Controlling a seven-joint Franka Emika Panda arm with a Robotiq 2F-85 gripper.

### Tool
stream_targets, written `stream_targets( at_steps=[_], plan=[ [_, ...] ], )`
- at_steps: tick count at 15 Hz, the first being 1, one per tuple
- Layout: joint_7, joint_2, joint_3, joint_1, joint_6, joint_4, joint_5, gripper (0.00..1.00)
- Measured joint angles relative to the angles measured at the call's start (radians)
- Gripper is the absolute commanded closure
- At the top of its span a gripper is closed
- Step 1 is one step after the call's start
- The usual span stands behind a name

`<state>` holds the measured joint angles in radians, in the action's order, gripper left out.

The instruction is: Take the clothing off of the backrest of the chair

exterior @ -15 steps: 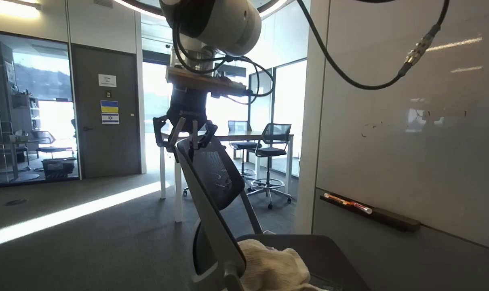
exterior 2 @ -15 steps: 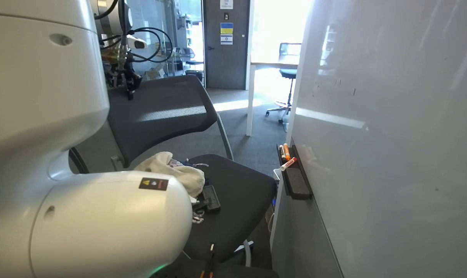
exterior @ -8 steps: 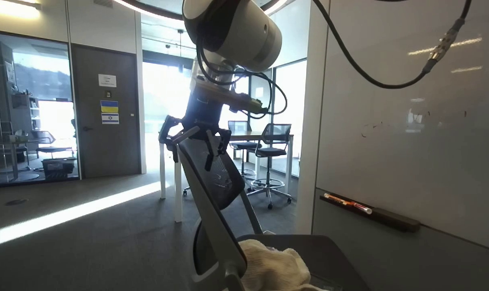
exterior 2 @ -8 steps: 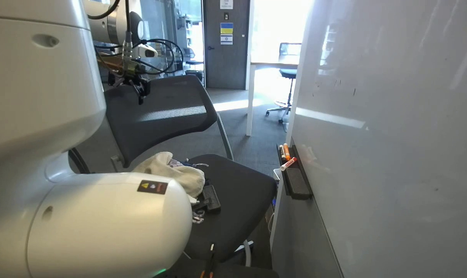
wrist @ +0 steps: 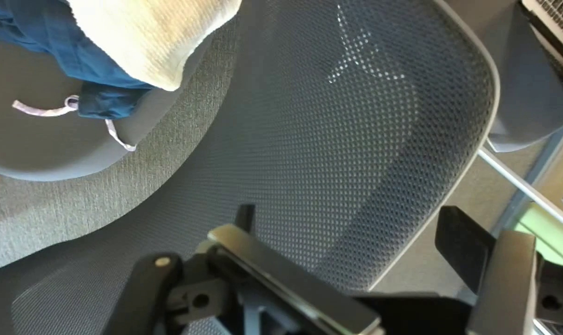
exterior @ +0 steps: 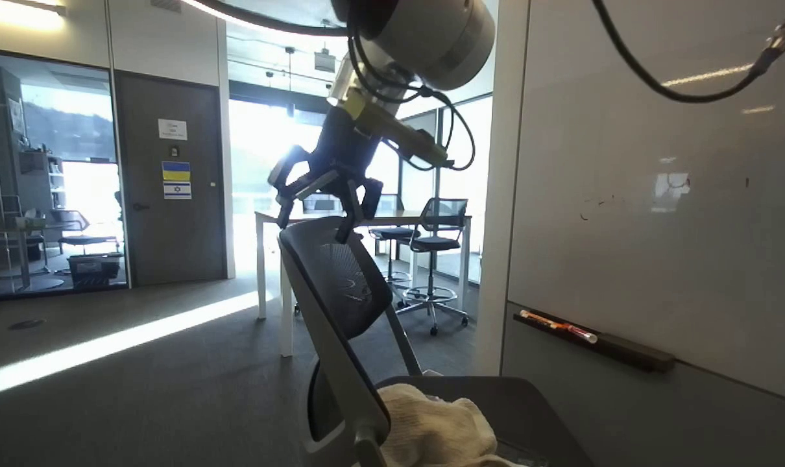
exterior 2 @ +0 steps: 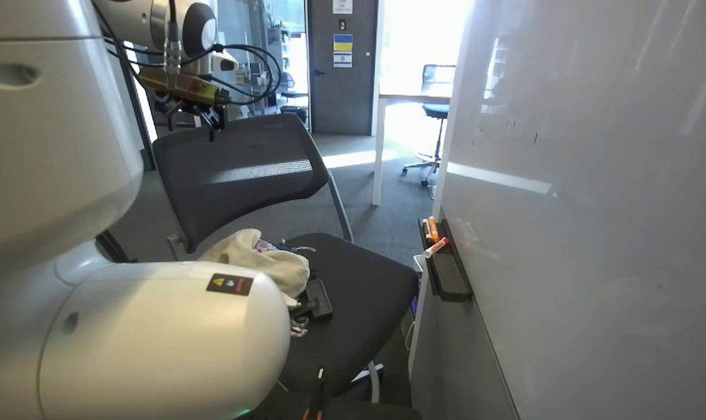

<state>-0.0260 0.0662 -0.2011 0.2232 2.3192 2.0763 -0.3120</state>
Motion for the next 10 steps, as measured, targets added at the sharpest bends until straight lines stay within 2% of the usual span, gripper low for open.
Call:
stream_targets(
  at_steps=[6, 10],
  plan=[
    [0.207, 0.262, 0.131, -0.06, -0.085, 0.142, -0.018, 0.0],
    [0.25, 0.371, 0.198, -0.103, -0.116, 0.223, 0.062, 0.0]
  ],
)
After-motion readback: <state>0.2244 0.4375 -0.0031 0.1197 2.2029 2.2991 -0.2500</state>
